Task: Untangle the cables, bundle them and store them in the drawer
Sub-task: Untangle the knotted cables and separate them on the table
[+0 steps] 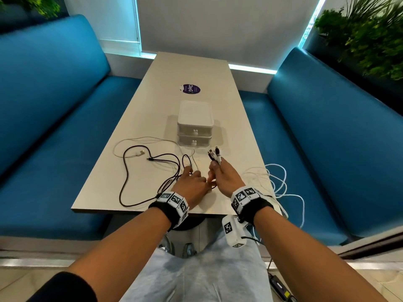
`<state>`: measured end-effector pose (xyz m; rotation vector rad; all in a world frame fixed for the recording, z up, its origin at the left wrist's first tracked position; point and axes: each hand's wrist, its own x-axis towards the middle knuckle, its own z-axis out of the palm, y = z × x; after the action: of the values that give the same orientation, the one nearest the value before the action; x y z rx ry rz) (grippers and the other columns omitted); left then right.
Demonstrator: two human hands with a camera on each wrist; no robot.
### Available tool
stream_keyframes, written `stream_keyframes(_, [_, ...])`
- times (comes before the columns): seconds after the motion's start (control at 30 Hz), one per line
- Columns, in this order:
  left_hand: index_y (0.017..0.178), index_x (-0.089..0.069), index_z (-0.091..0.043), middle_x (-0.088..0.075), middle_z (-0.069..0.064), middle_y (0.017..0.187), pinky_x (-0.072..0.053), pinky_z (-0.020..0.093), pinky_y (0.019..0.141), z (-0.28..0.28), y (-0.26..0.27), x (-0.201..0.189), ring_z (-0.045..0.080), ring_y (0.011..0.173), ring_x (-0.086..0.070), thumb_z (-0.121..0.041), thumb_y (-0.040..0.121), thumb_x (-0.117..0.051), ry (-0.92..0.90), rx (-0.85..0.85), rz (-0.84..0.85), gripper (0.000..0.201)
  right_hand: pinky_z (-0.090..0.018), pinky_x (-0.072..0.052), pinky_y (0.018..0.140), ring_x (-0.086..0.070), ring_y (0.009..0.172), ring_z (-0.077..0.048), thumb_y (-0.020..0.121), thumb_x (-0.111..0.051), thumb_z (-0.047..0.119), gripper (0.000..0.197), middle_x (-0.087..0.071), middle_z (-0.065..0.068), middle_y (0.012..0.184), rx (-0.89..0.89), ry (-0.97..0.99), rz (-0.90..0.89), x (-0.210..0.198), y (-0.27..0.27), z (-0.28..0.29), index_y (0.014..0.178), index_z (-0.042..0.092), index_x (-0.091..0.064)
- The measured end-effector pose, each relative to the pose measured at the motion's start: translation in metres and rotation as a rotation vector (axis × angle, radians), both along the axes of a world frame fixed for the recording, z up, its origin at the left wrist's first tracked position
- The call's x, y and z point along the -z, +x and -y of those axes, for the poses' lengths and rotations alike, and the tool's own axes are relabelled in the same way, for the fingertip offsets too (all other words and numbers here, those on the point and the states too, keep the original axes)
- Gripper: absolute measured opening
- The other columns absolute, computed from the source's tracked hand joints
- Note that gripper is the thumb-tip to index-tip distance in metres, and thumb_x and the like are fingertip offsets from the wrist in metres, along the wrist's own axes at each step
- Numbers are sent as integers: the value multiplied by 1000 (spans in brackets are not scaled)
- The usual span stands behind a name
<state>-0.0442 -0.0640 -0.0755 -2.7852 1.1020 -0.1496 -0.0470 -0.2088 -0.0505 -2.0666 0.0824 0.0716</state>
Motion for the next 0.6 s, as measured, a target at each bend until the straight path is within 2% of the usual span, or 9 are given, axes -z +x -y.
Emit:
stream_keyframes(0.03, [118, -62, -27, -68, -5, 101, -23, 48, 105, 0, 0, 1, 24, 110, -52, -28, 101, -36, 4, 2, 2, 31, -41, -51, 66, -55, 63, -18, 100, -37, 35, 23, -56, 4, 64, -13, -11, 3, 0, 1, -1, 93, 20, -52])
stream_keyframes(0.1, [119, -63, -25, -66, -4, 107, -22, 47, 107, 0, 1, 1, 24, 115, -49, -31, 101, -34, 11, 7, 3, 34, -38, -46, 69, -53, 65, -16, 100, -38, 34, 23, -56, 4, 68, -51, -63, -5, -1, -1, -4, 93, 19, -54])
stream_keyframes(0.2, [129, -58, -19, -60, 5, 127, -18, 50, 112, 1, 1, 3, 27, 125, -43, -27, 100, -37, 27, 33, -15, 37, -39, -49, 85, -62, 90, -25, 100, -39, 33, 26, -68, -5, 94, -125, -193, -1, 0, -5, -6, 98, 18, -60])
stream_keyframes(0.27, [129, -58, -18, -58, 7, 129, -18, 51, 112, 0, 1, 7, 27, 125, -43, -26, 100, -38, 26, 41, -14, 36, -39, -48, 88, -61, 98, -30, 101, -42, 32, 26, -68, -11, 104, -151, -285, 19, 1, -7, -6, 105, 14, -61])
stream_keyframes(0.33, [120, -64, -20, -63, 3, 119, -22, 51, 108, -5, 5, 8, 26, 117, -50, -32, 100, -40, 8, 27, 10, 33, -38, -47, 83, -61, 99, -33, 100, -44, 33, 29, -68, -15, 107, -179, -388, 50, 2, -9, -1, 115, 11, -57])
stream_keyframes(0.43, [99, -70, -21, -67, -1, 94, -29, 49, 98, -23, 14, 6, 27, 101, -56, -36, 97, -49, -10, -17, 32, 27, -38, -47, 72, -62, 91, -39, 100, -45, 35, 29, -68, -20, 99, -235, -625, 50, 11, -13, 21, 115, 11, -55])
stream_keyframes(0.5, [94, -70, -23, -66, -2, 89, -29, 48, 96, -37, 20, 5, 27, 97, -57, -34, 95, -53, -13, -45, 40, 21, -37, -46, 70, -63, 89, -40, 101, -42, 35, 30, -67, -21, 98, -174, -732, -20, 16, -16, 40, 117, 12, -53])
stream_keyframes(0.6, [81, -69, -26, -64, -6, 76, -27, 44, 89, -45, 22, 9, 24, 84, -59, -34, 86, -67, -26, -42, 77, 10, -38, -45, 72, -62, 92, -41, 103, -36, 36, 35, -66, -23, 101, -7, -726, -75, 20, -17, 55, 120, 8, -49])
